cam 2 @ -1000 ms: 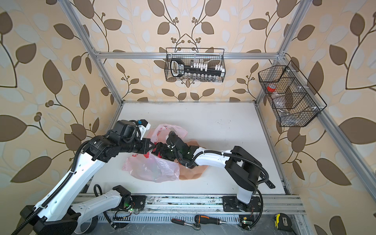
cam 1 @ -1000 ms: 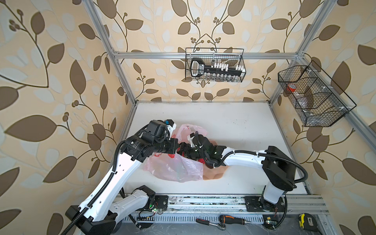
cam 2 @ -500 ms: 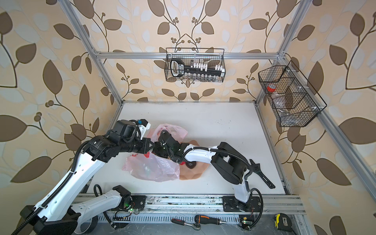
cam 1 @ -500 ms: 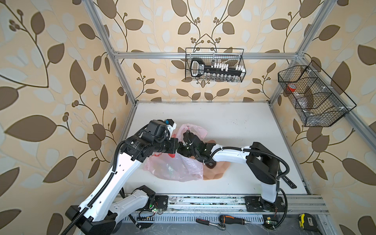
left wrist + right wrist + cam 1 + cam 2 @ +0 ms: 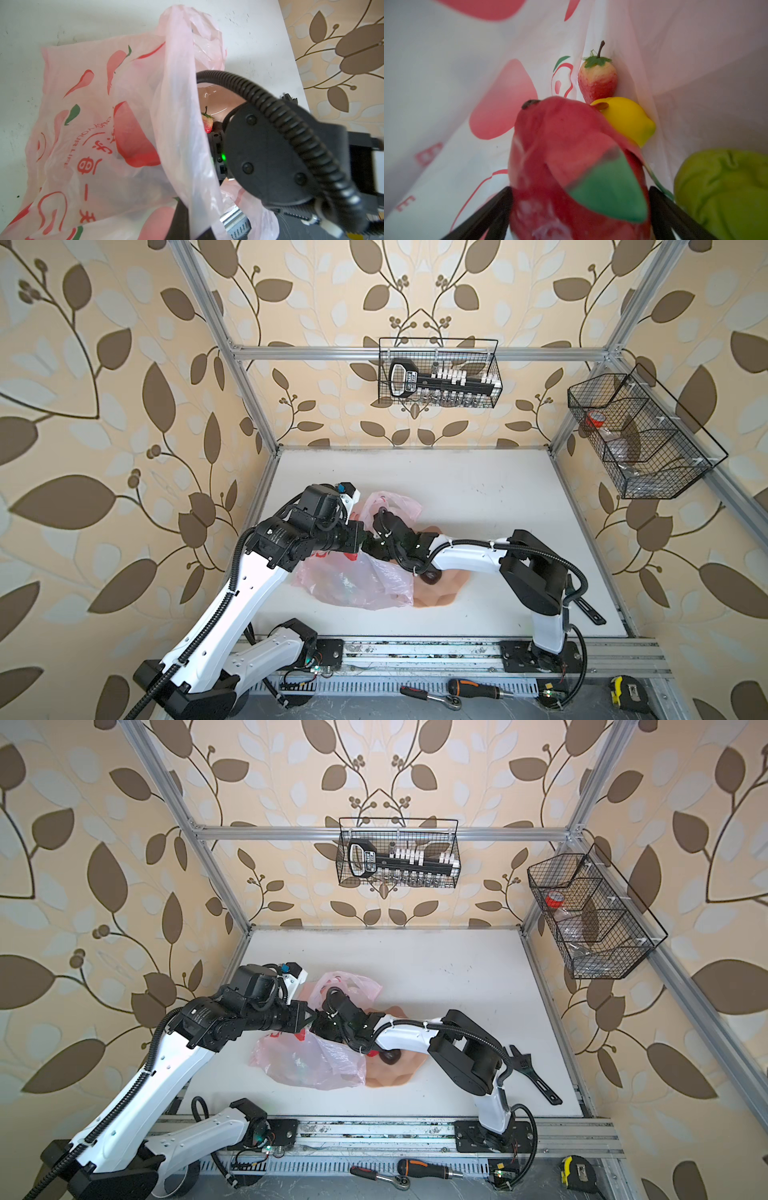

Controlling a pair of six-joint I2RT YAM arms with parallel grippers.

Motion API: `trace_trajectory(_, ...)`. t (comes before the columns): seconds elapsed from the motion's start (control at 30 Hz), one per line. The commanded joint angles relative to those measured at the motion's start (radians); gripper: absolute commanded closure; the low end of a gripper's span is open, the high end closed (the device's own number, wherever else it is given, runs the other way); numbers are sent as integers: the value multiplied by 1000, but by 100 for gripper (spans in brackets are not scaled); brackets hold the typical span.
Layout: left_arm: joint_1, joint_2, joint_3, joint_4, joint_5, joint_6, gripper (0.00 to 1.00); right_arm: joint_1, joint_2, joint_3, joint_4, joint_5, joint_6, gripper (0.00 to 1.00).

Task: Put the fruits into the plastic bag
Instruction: 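Lower the dragon fruit into the pink bag with the right gripper, then open the right gripper to release the dragon fruit inside the bag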

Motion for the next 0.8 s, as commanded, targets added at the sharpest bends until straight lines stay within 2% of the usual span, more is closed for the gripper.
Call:
trace_trajectory(0.0, 10, -22, 20, -2, -11, 18, 100, 2, -86, 29, -50, -4, -30, 0)
trace_trajectory(0.1, 10, -22, 21, -6, -16, 18, 100, 4, -113, 28, -105, -3, -57, 0)
trace_trajectory(0.37, 10, -25, 18, -8, -18, 20, 100, 8, -152, -21, -109, -16, -58, 0)
trace_trajectory(0.77, 10, -41, -2, -15, -20, 18, 100, -3, -287, -73, -216, 21, -139, 0)
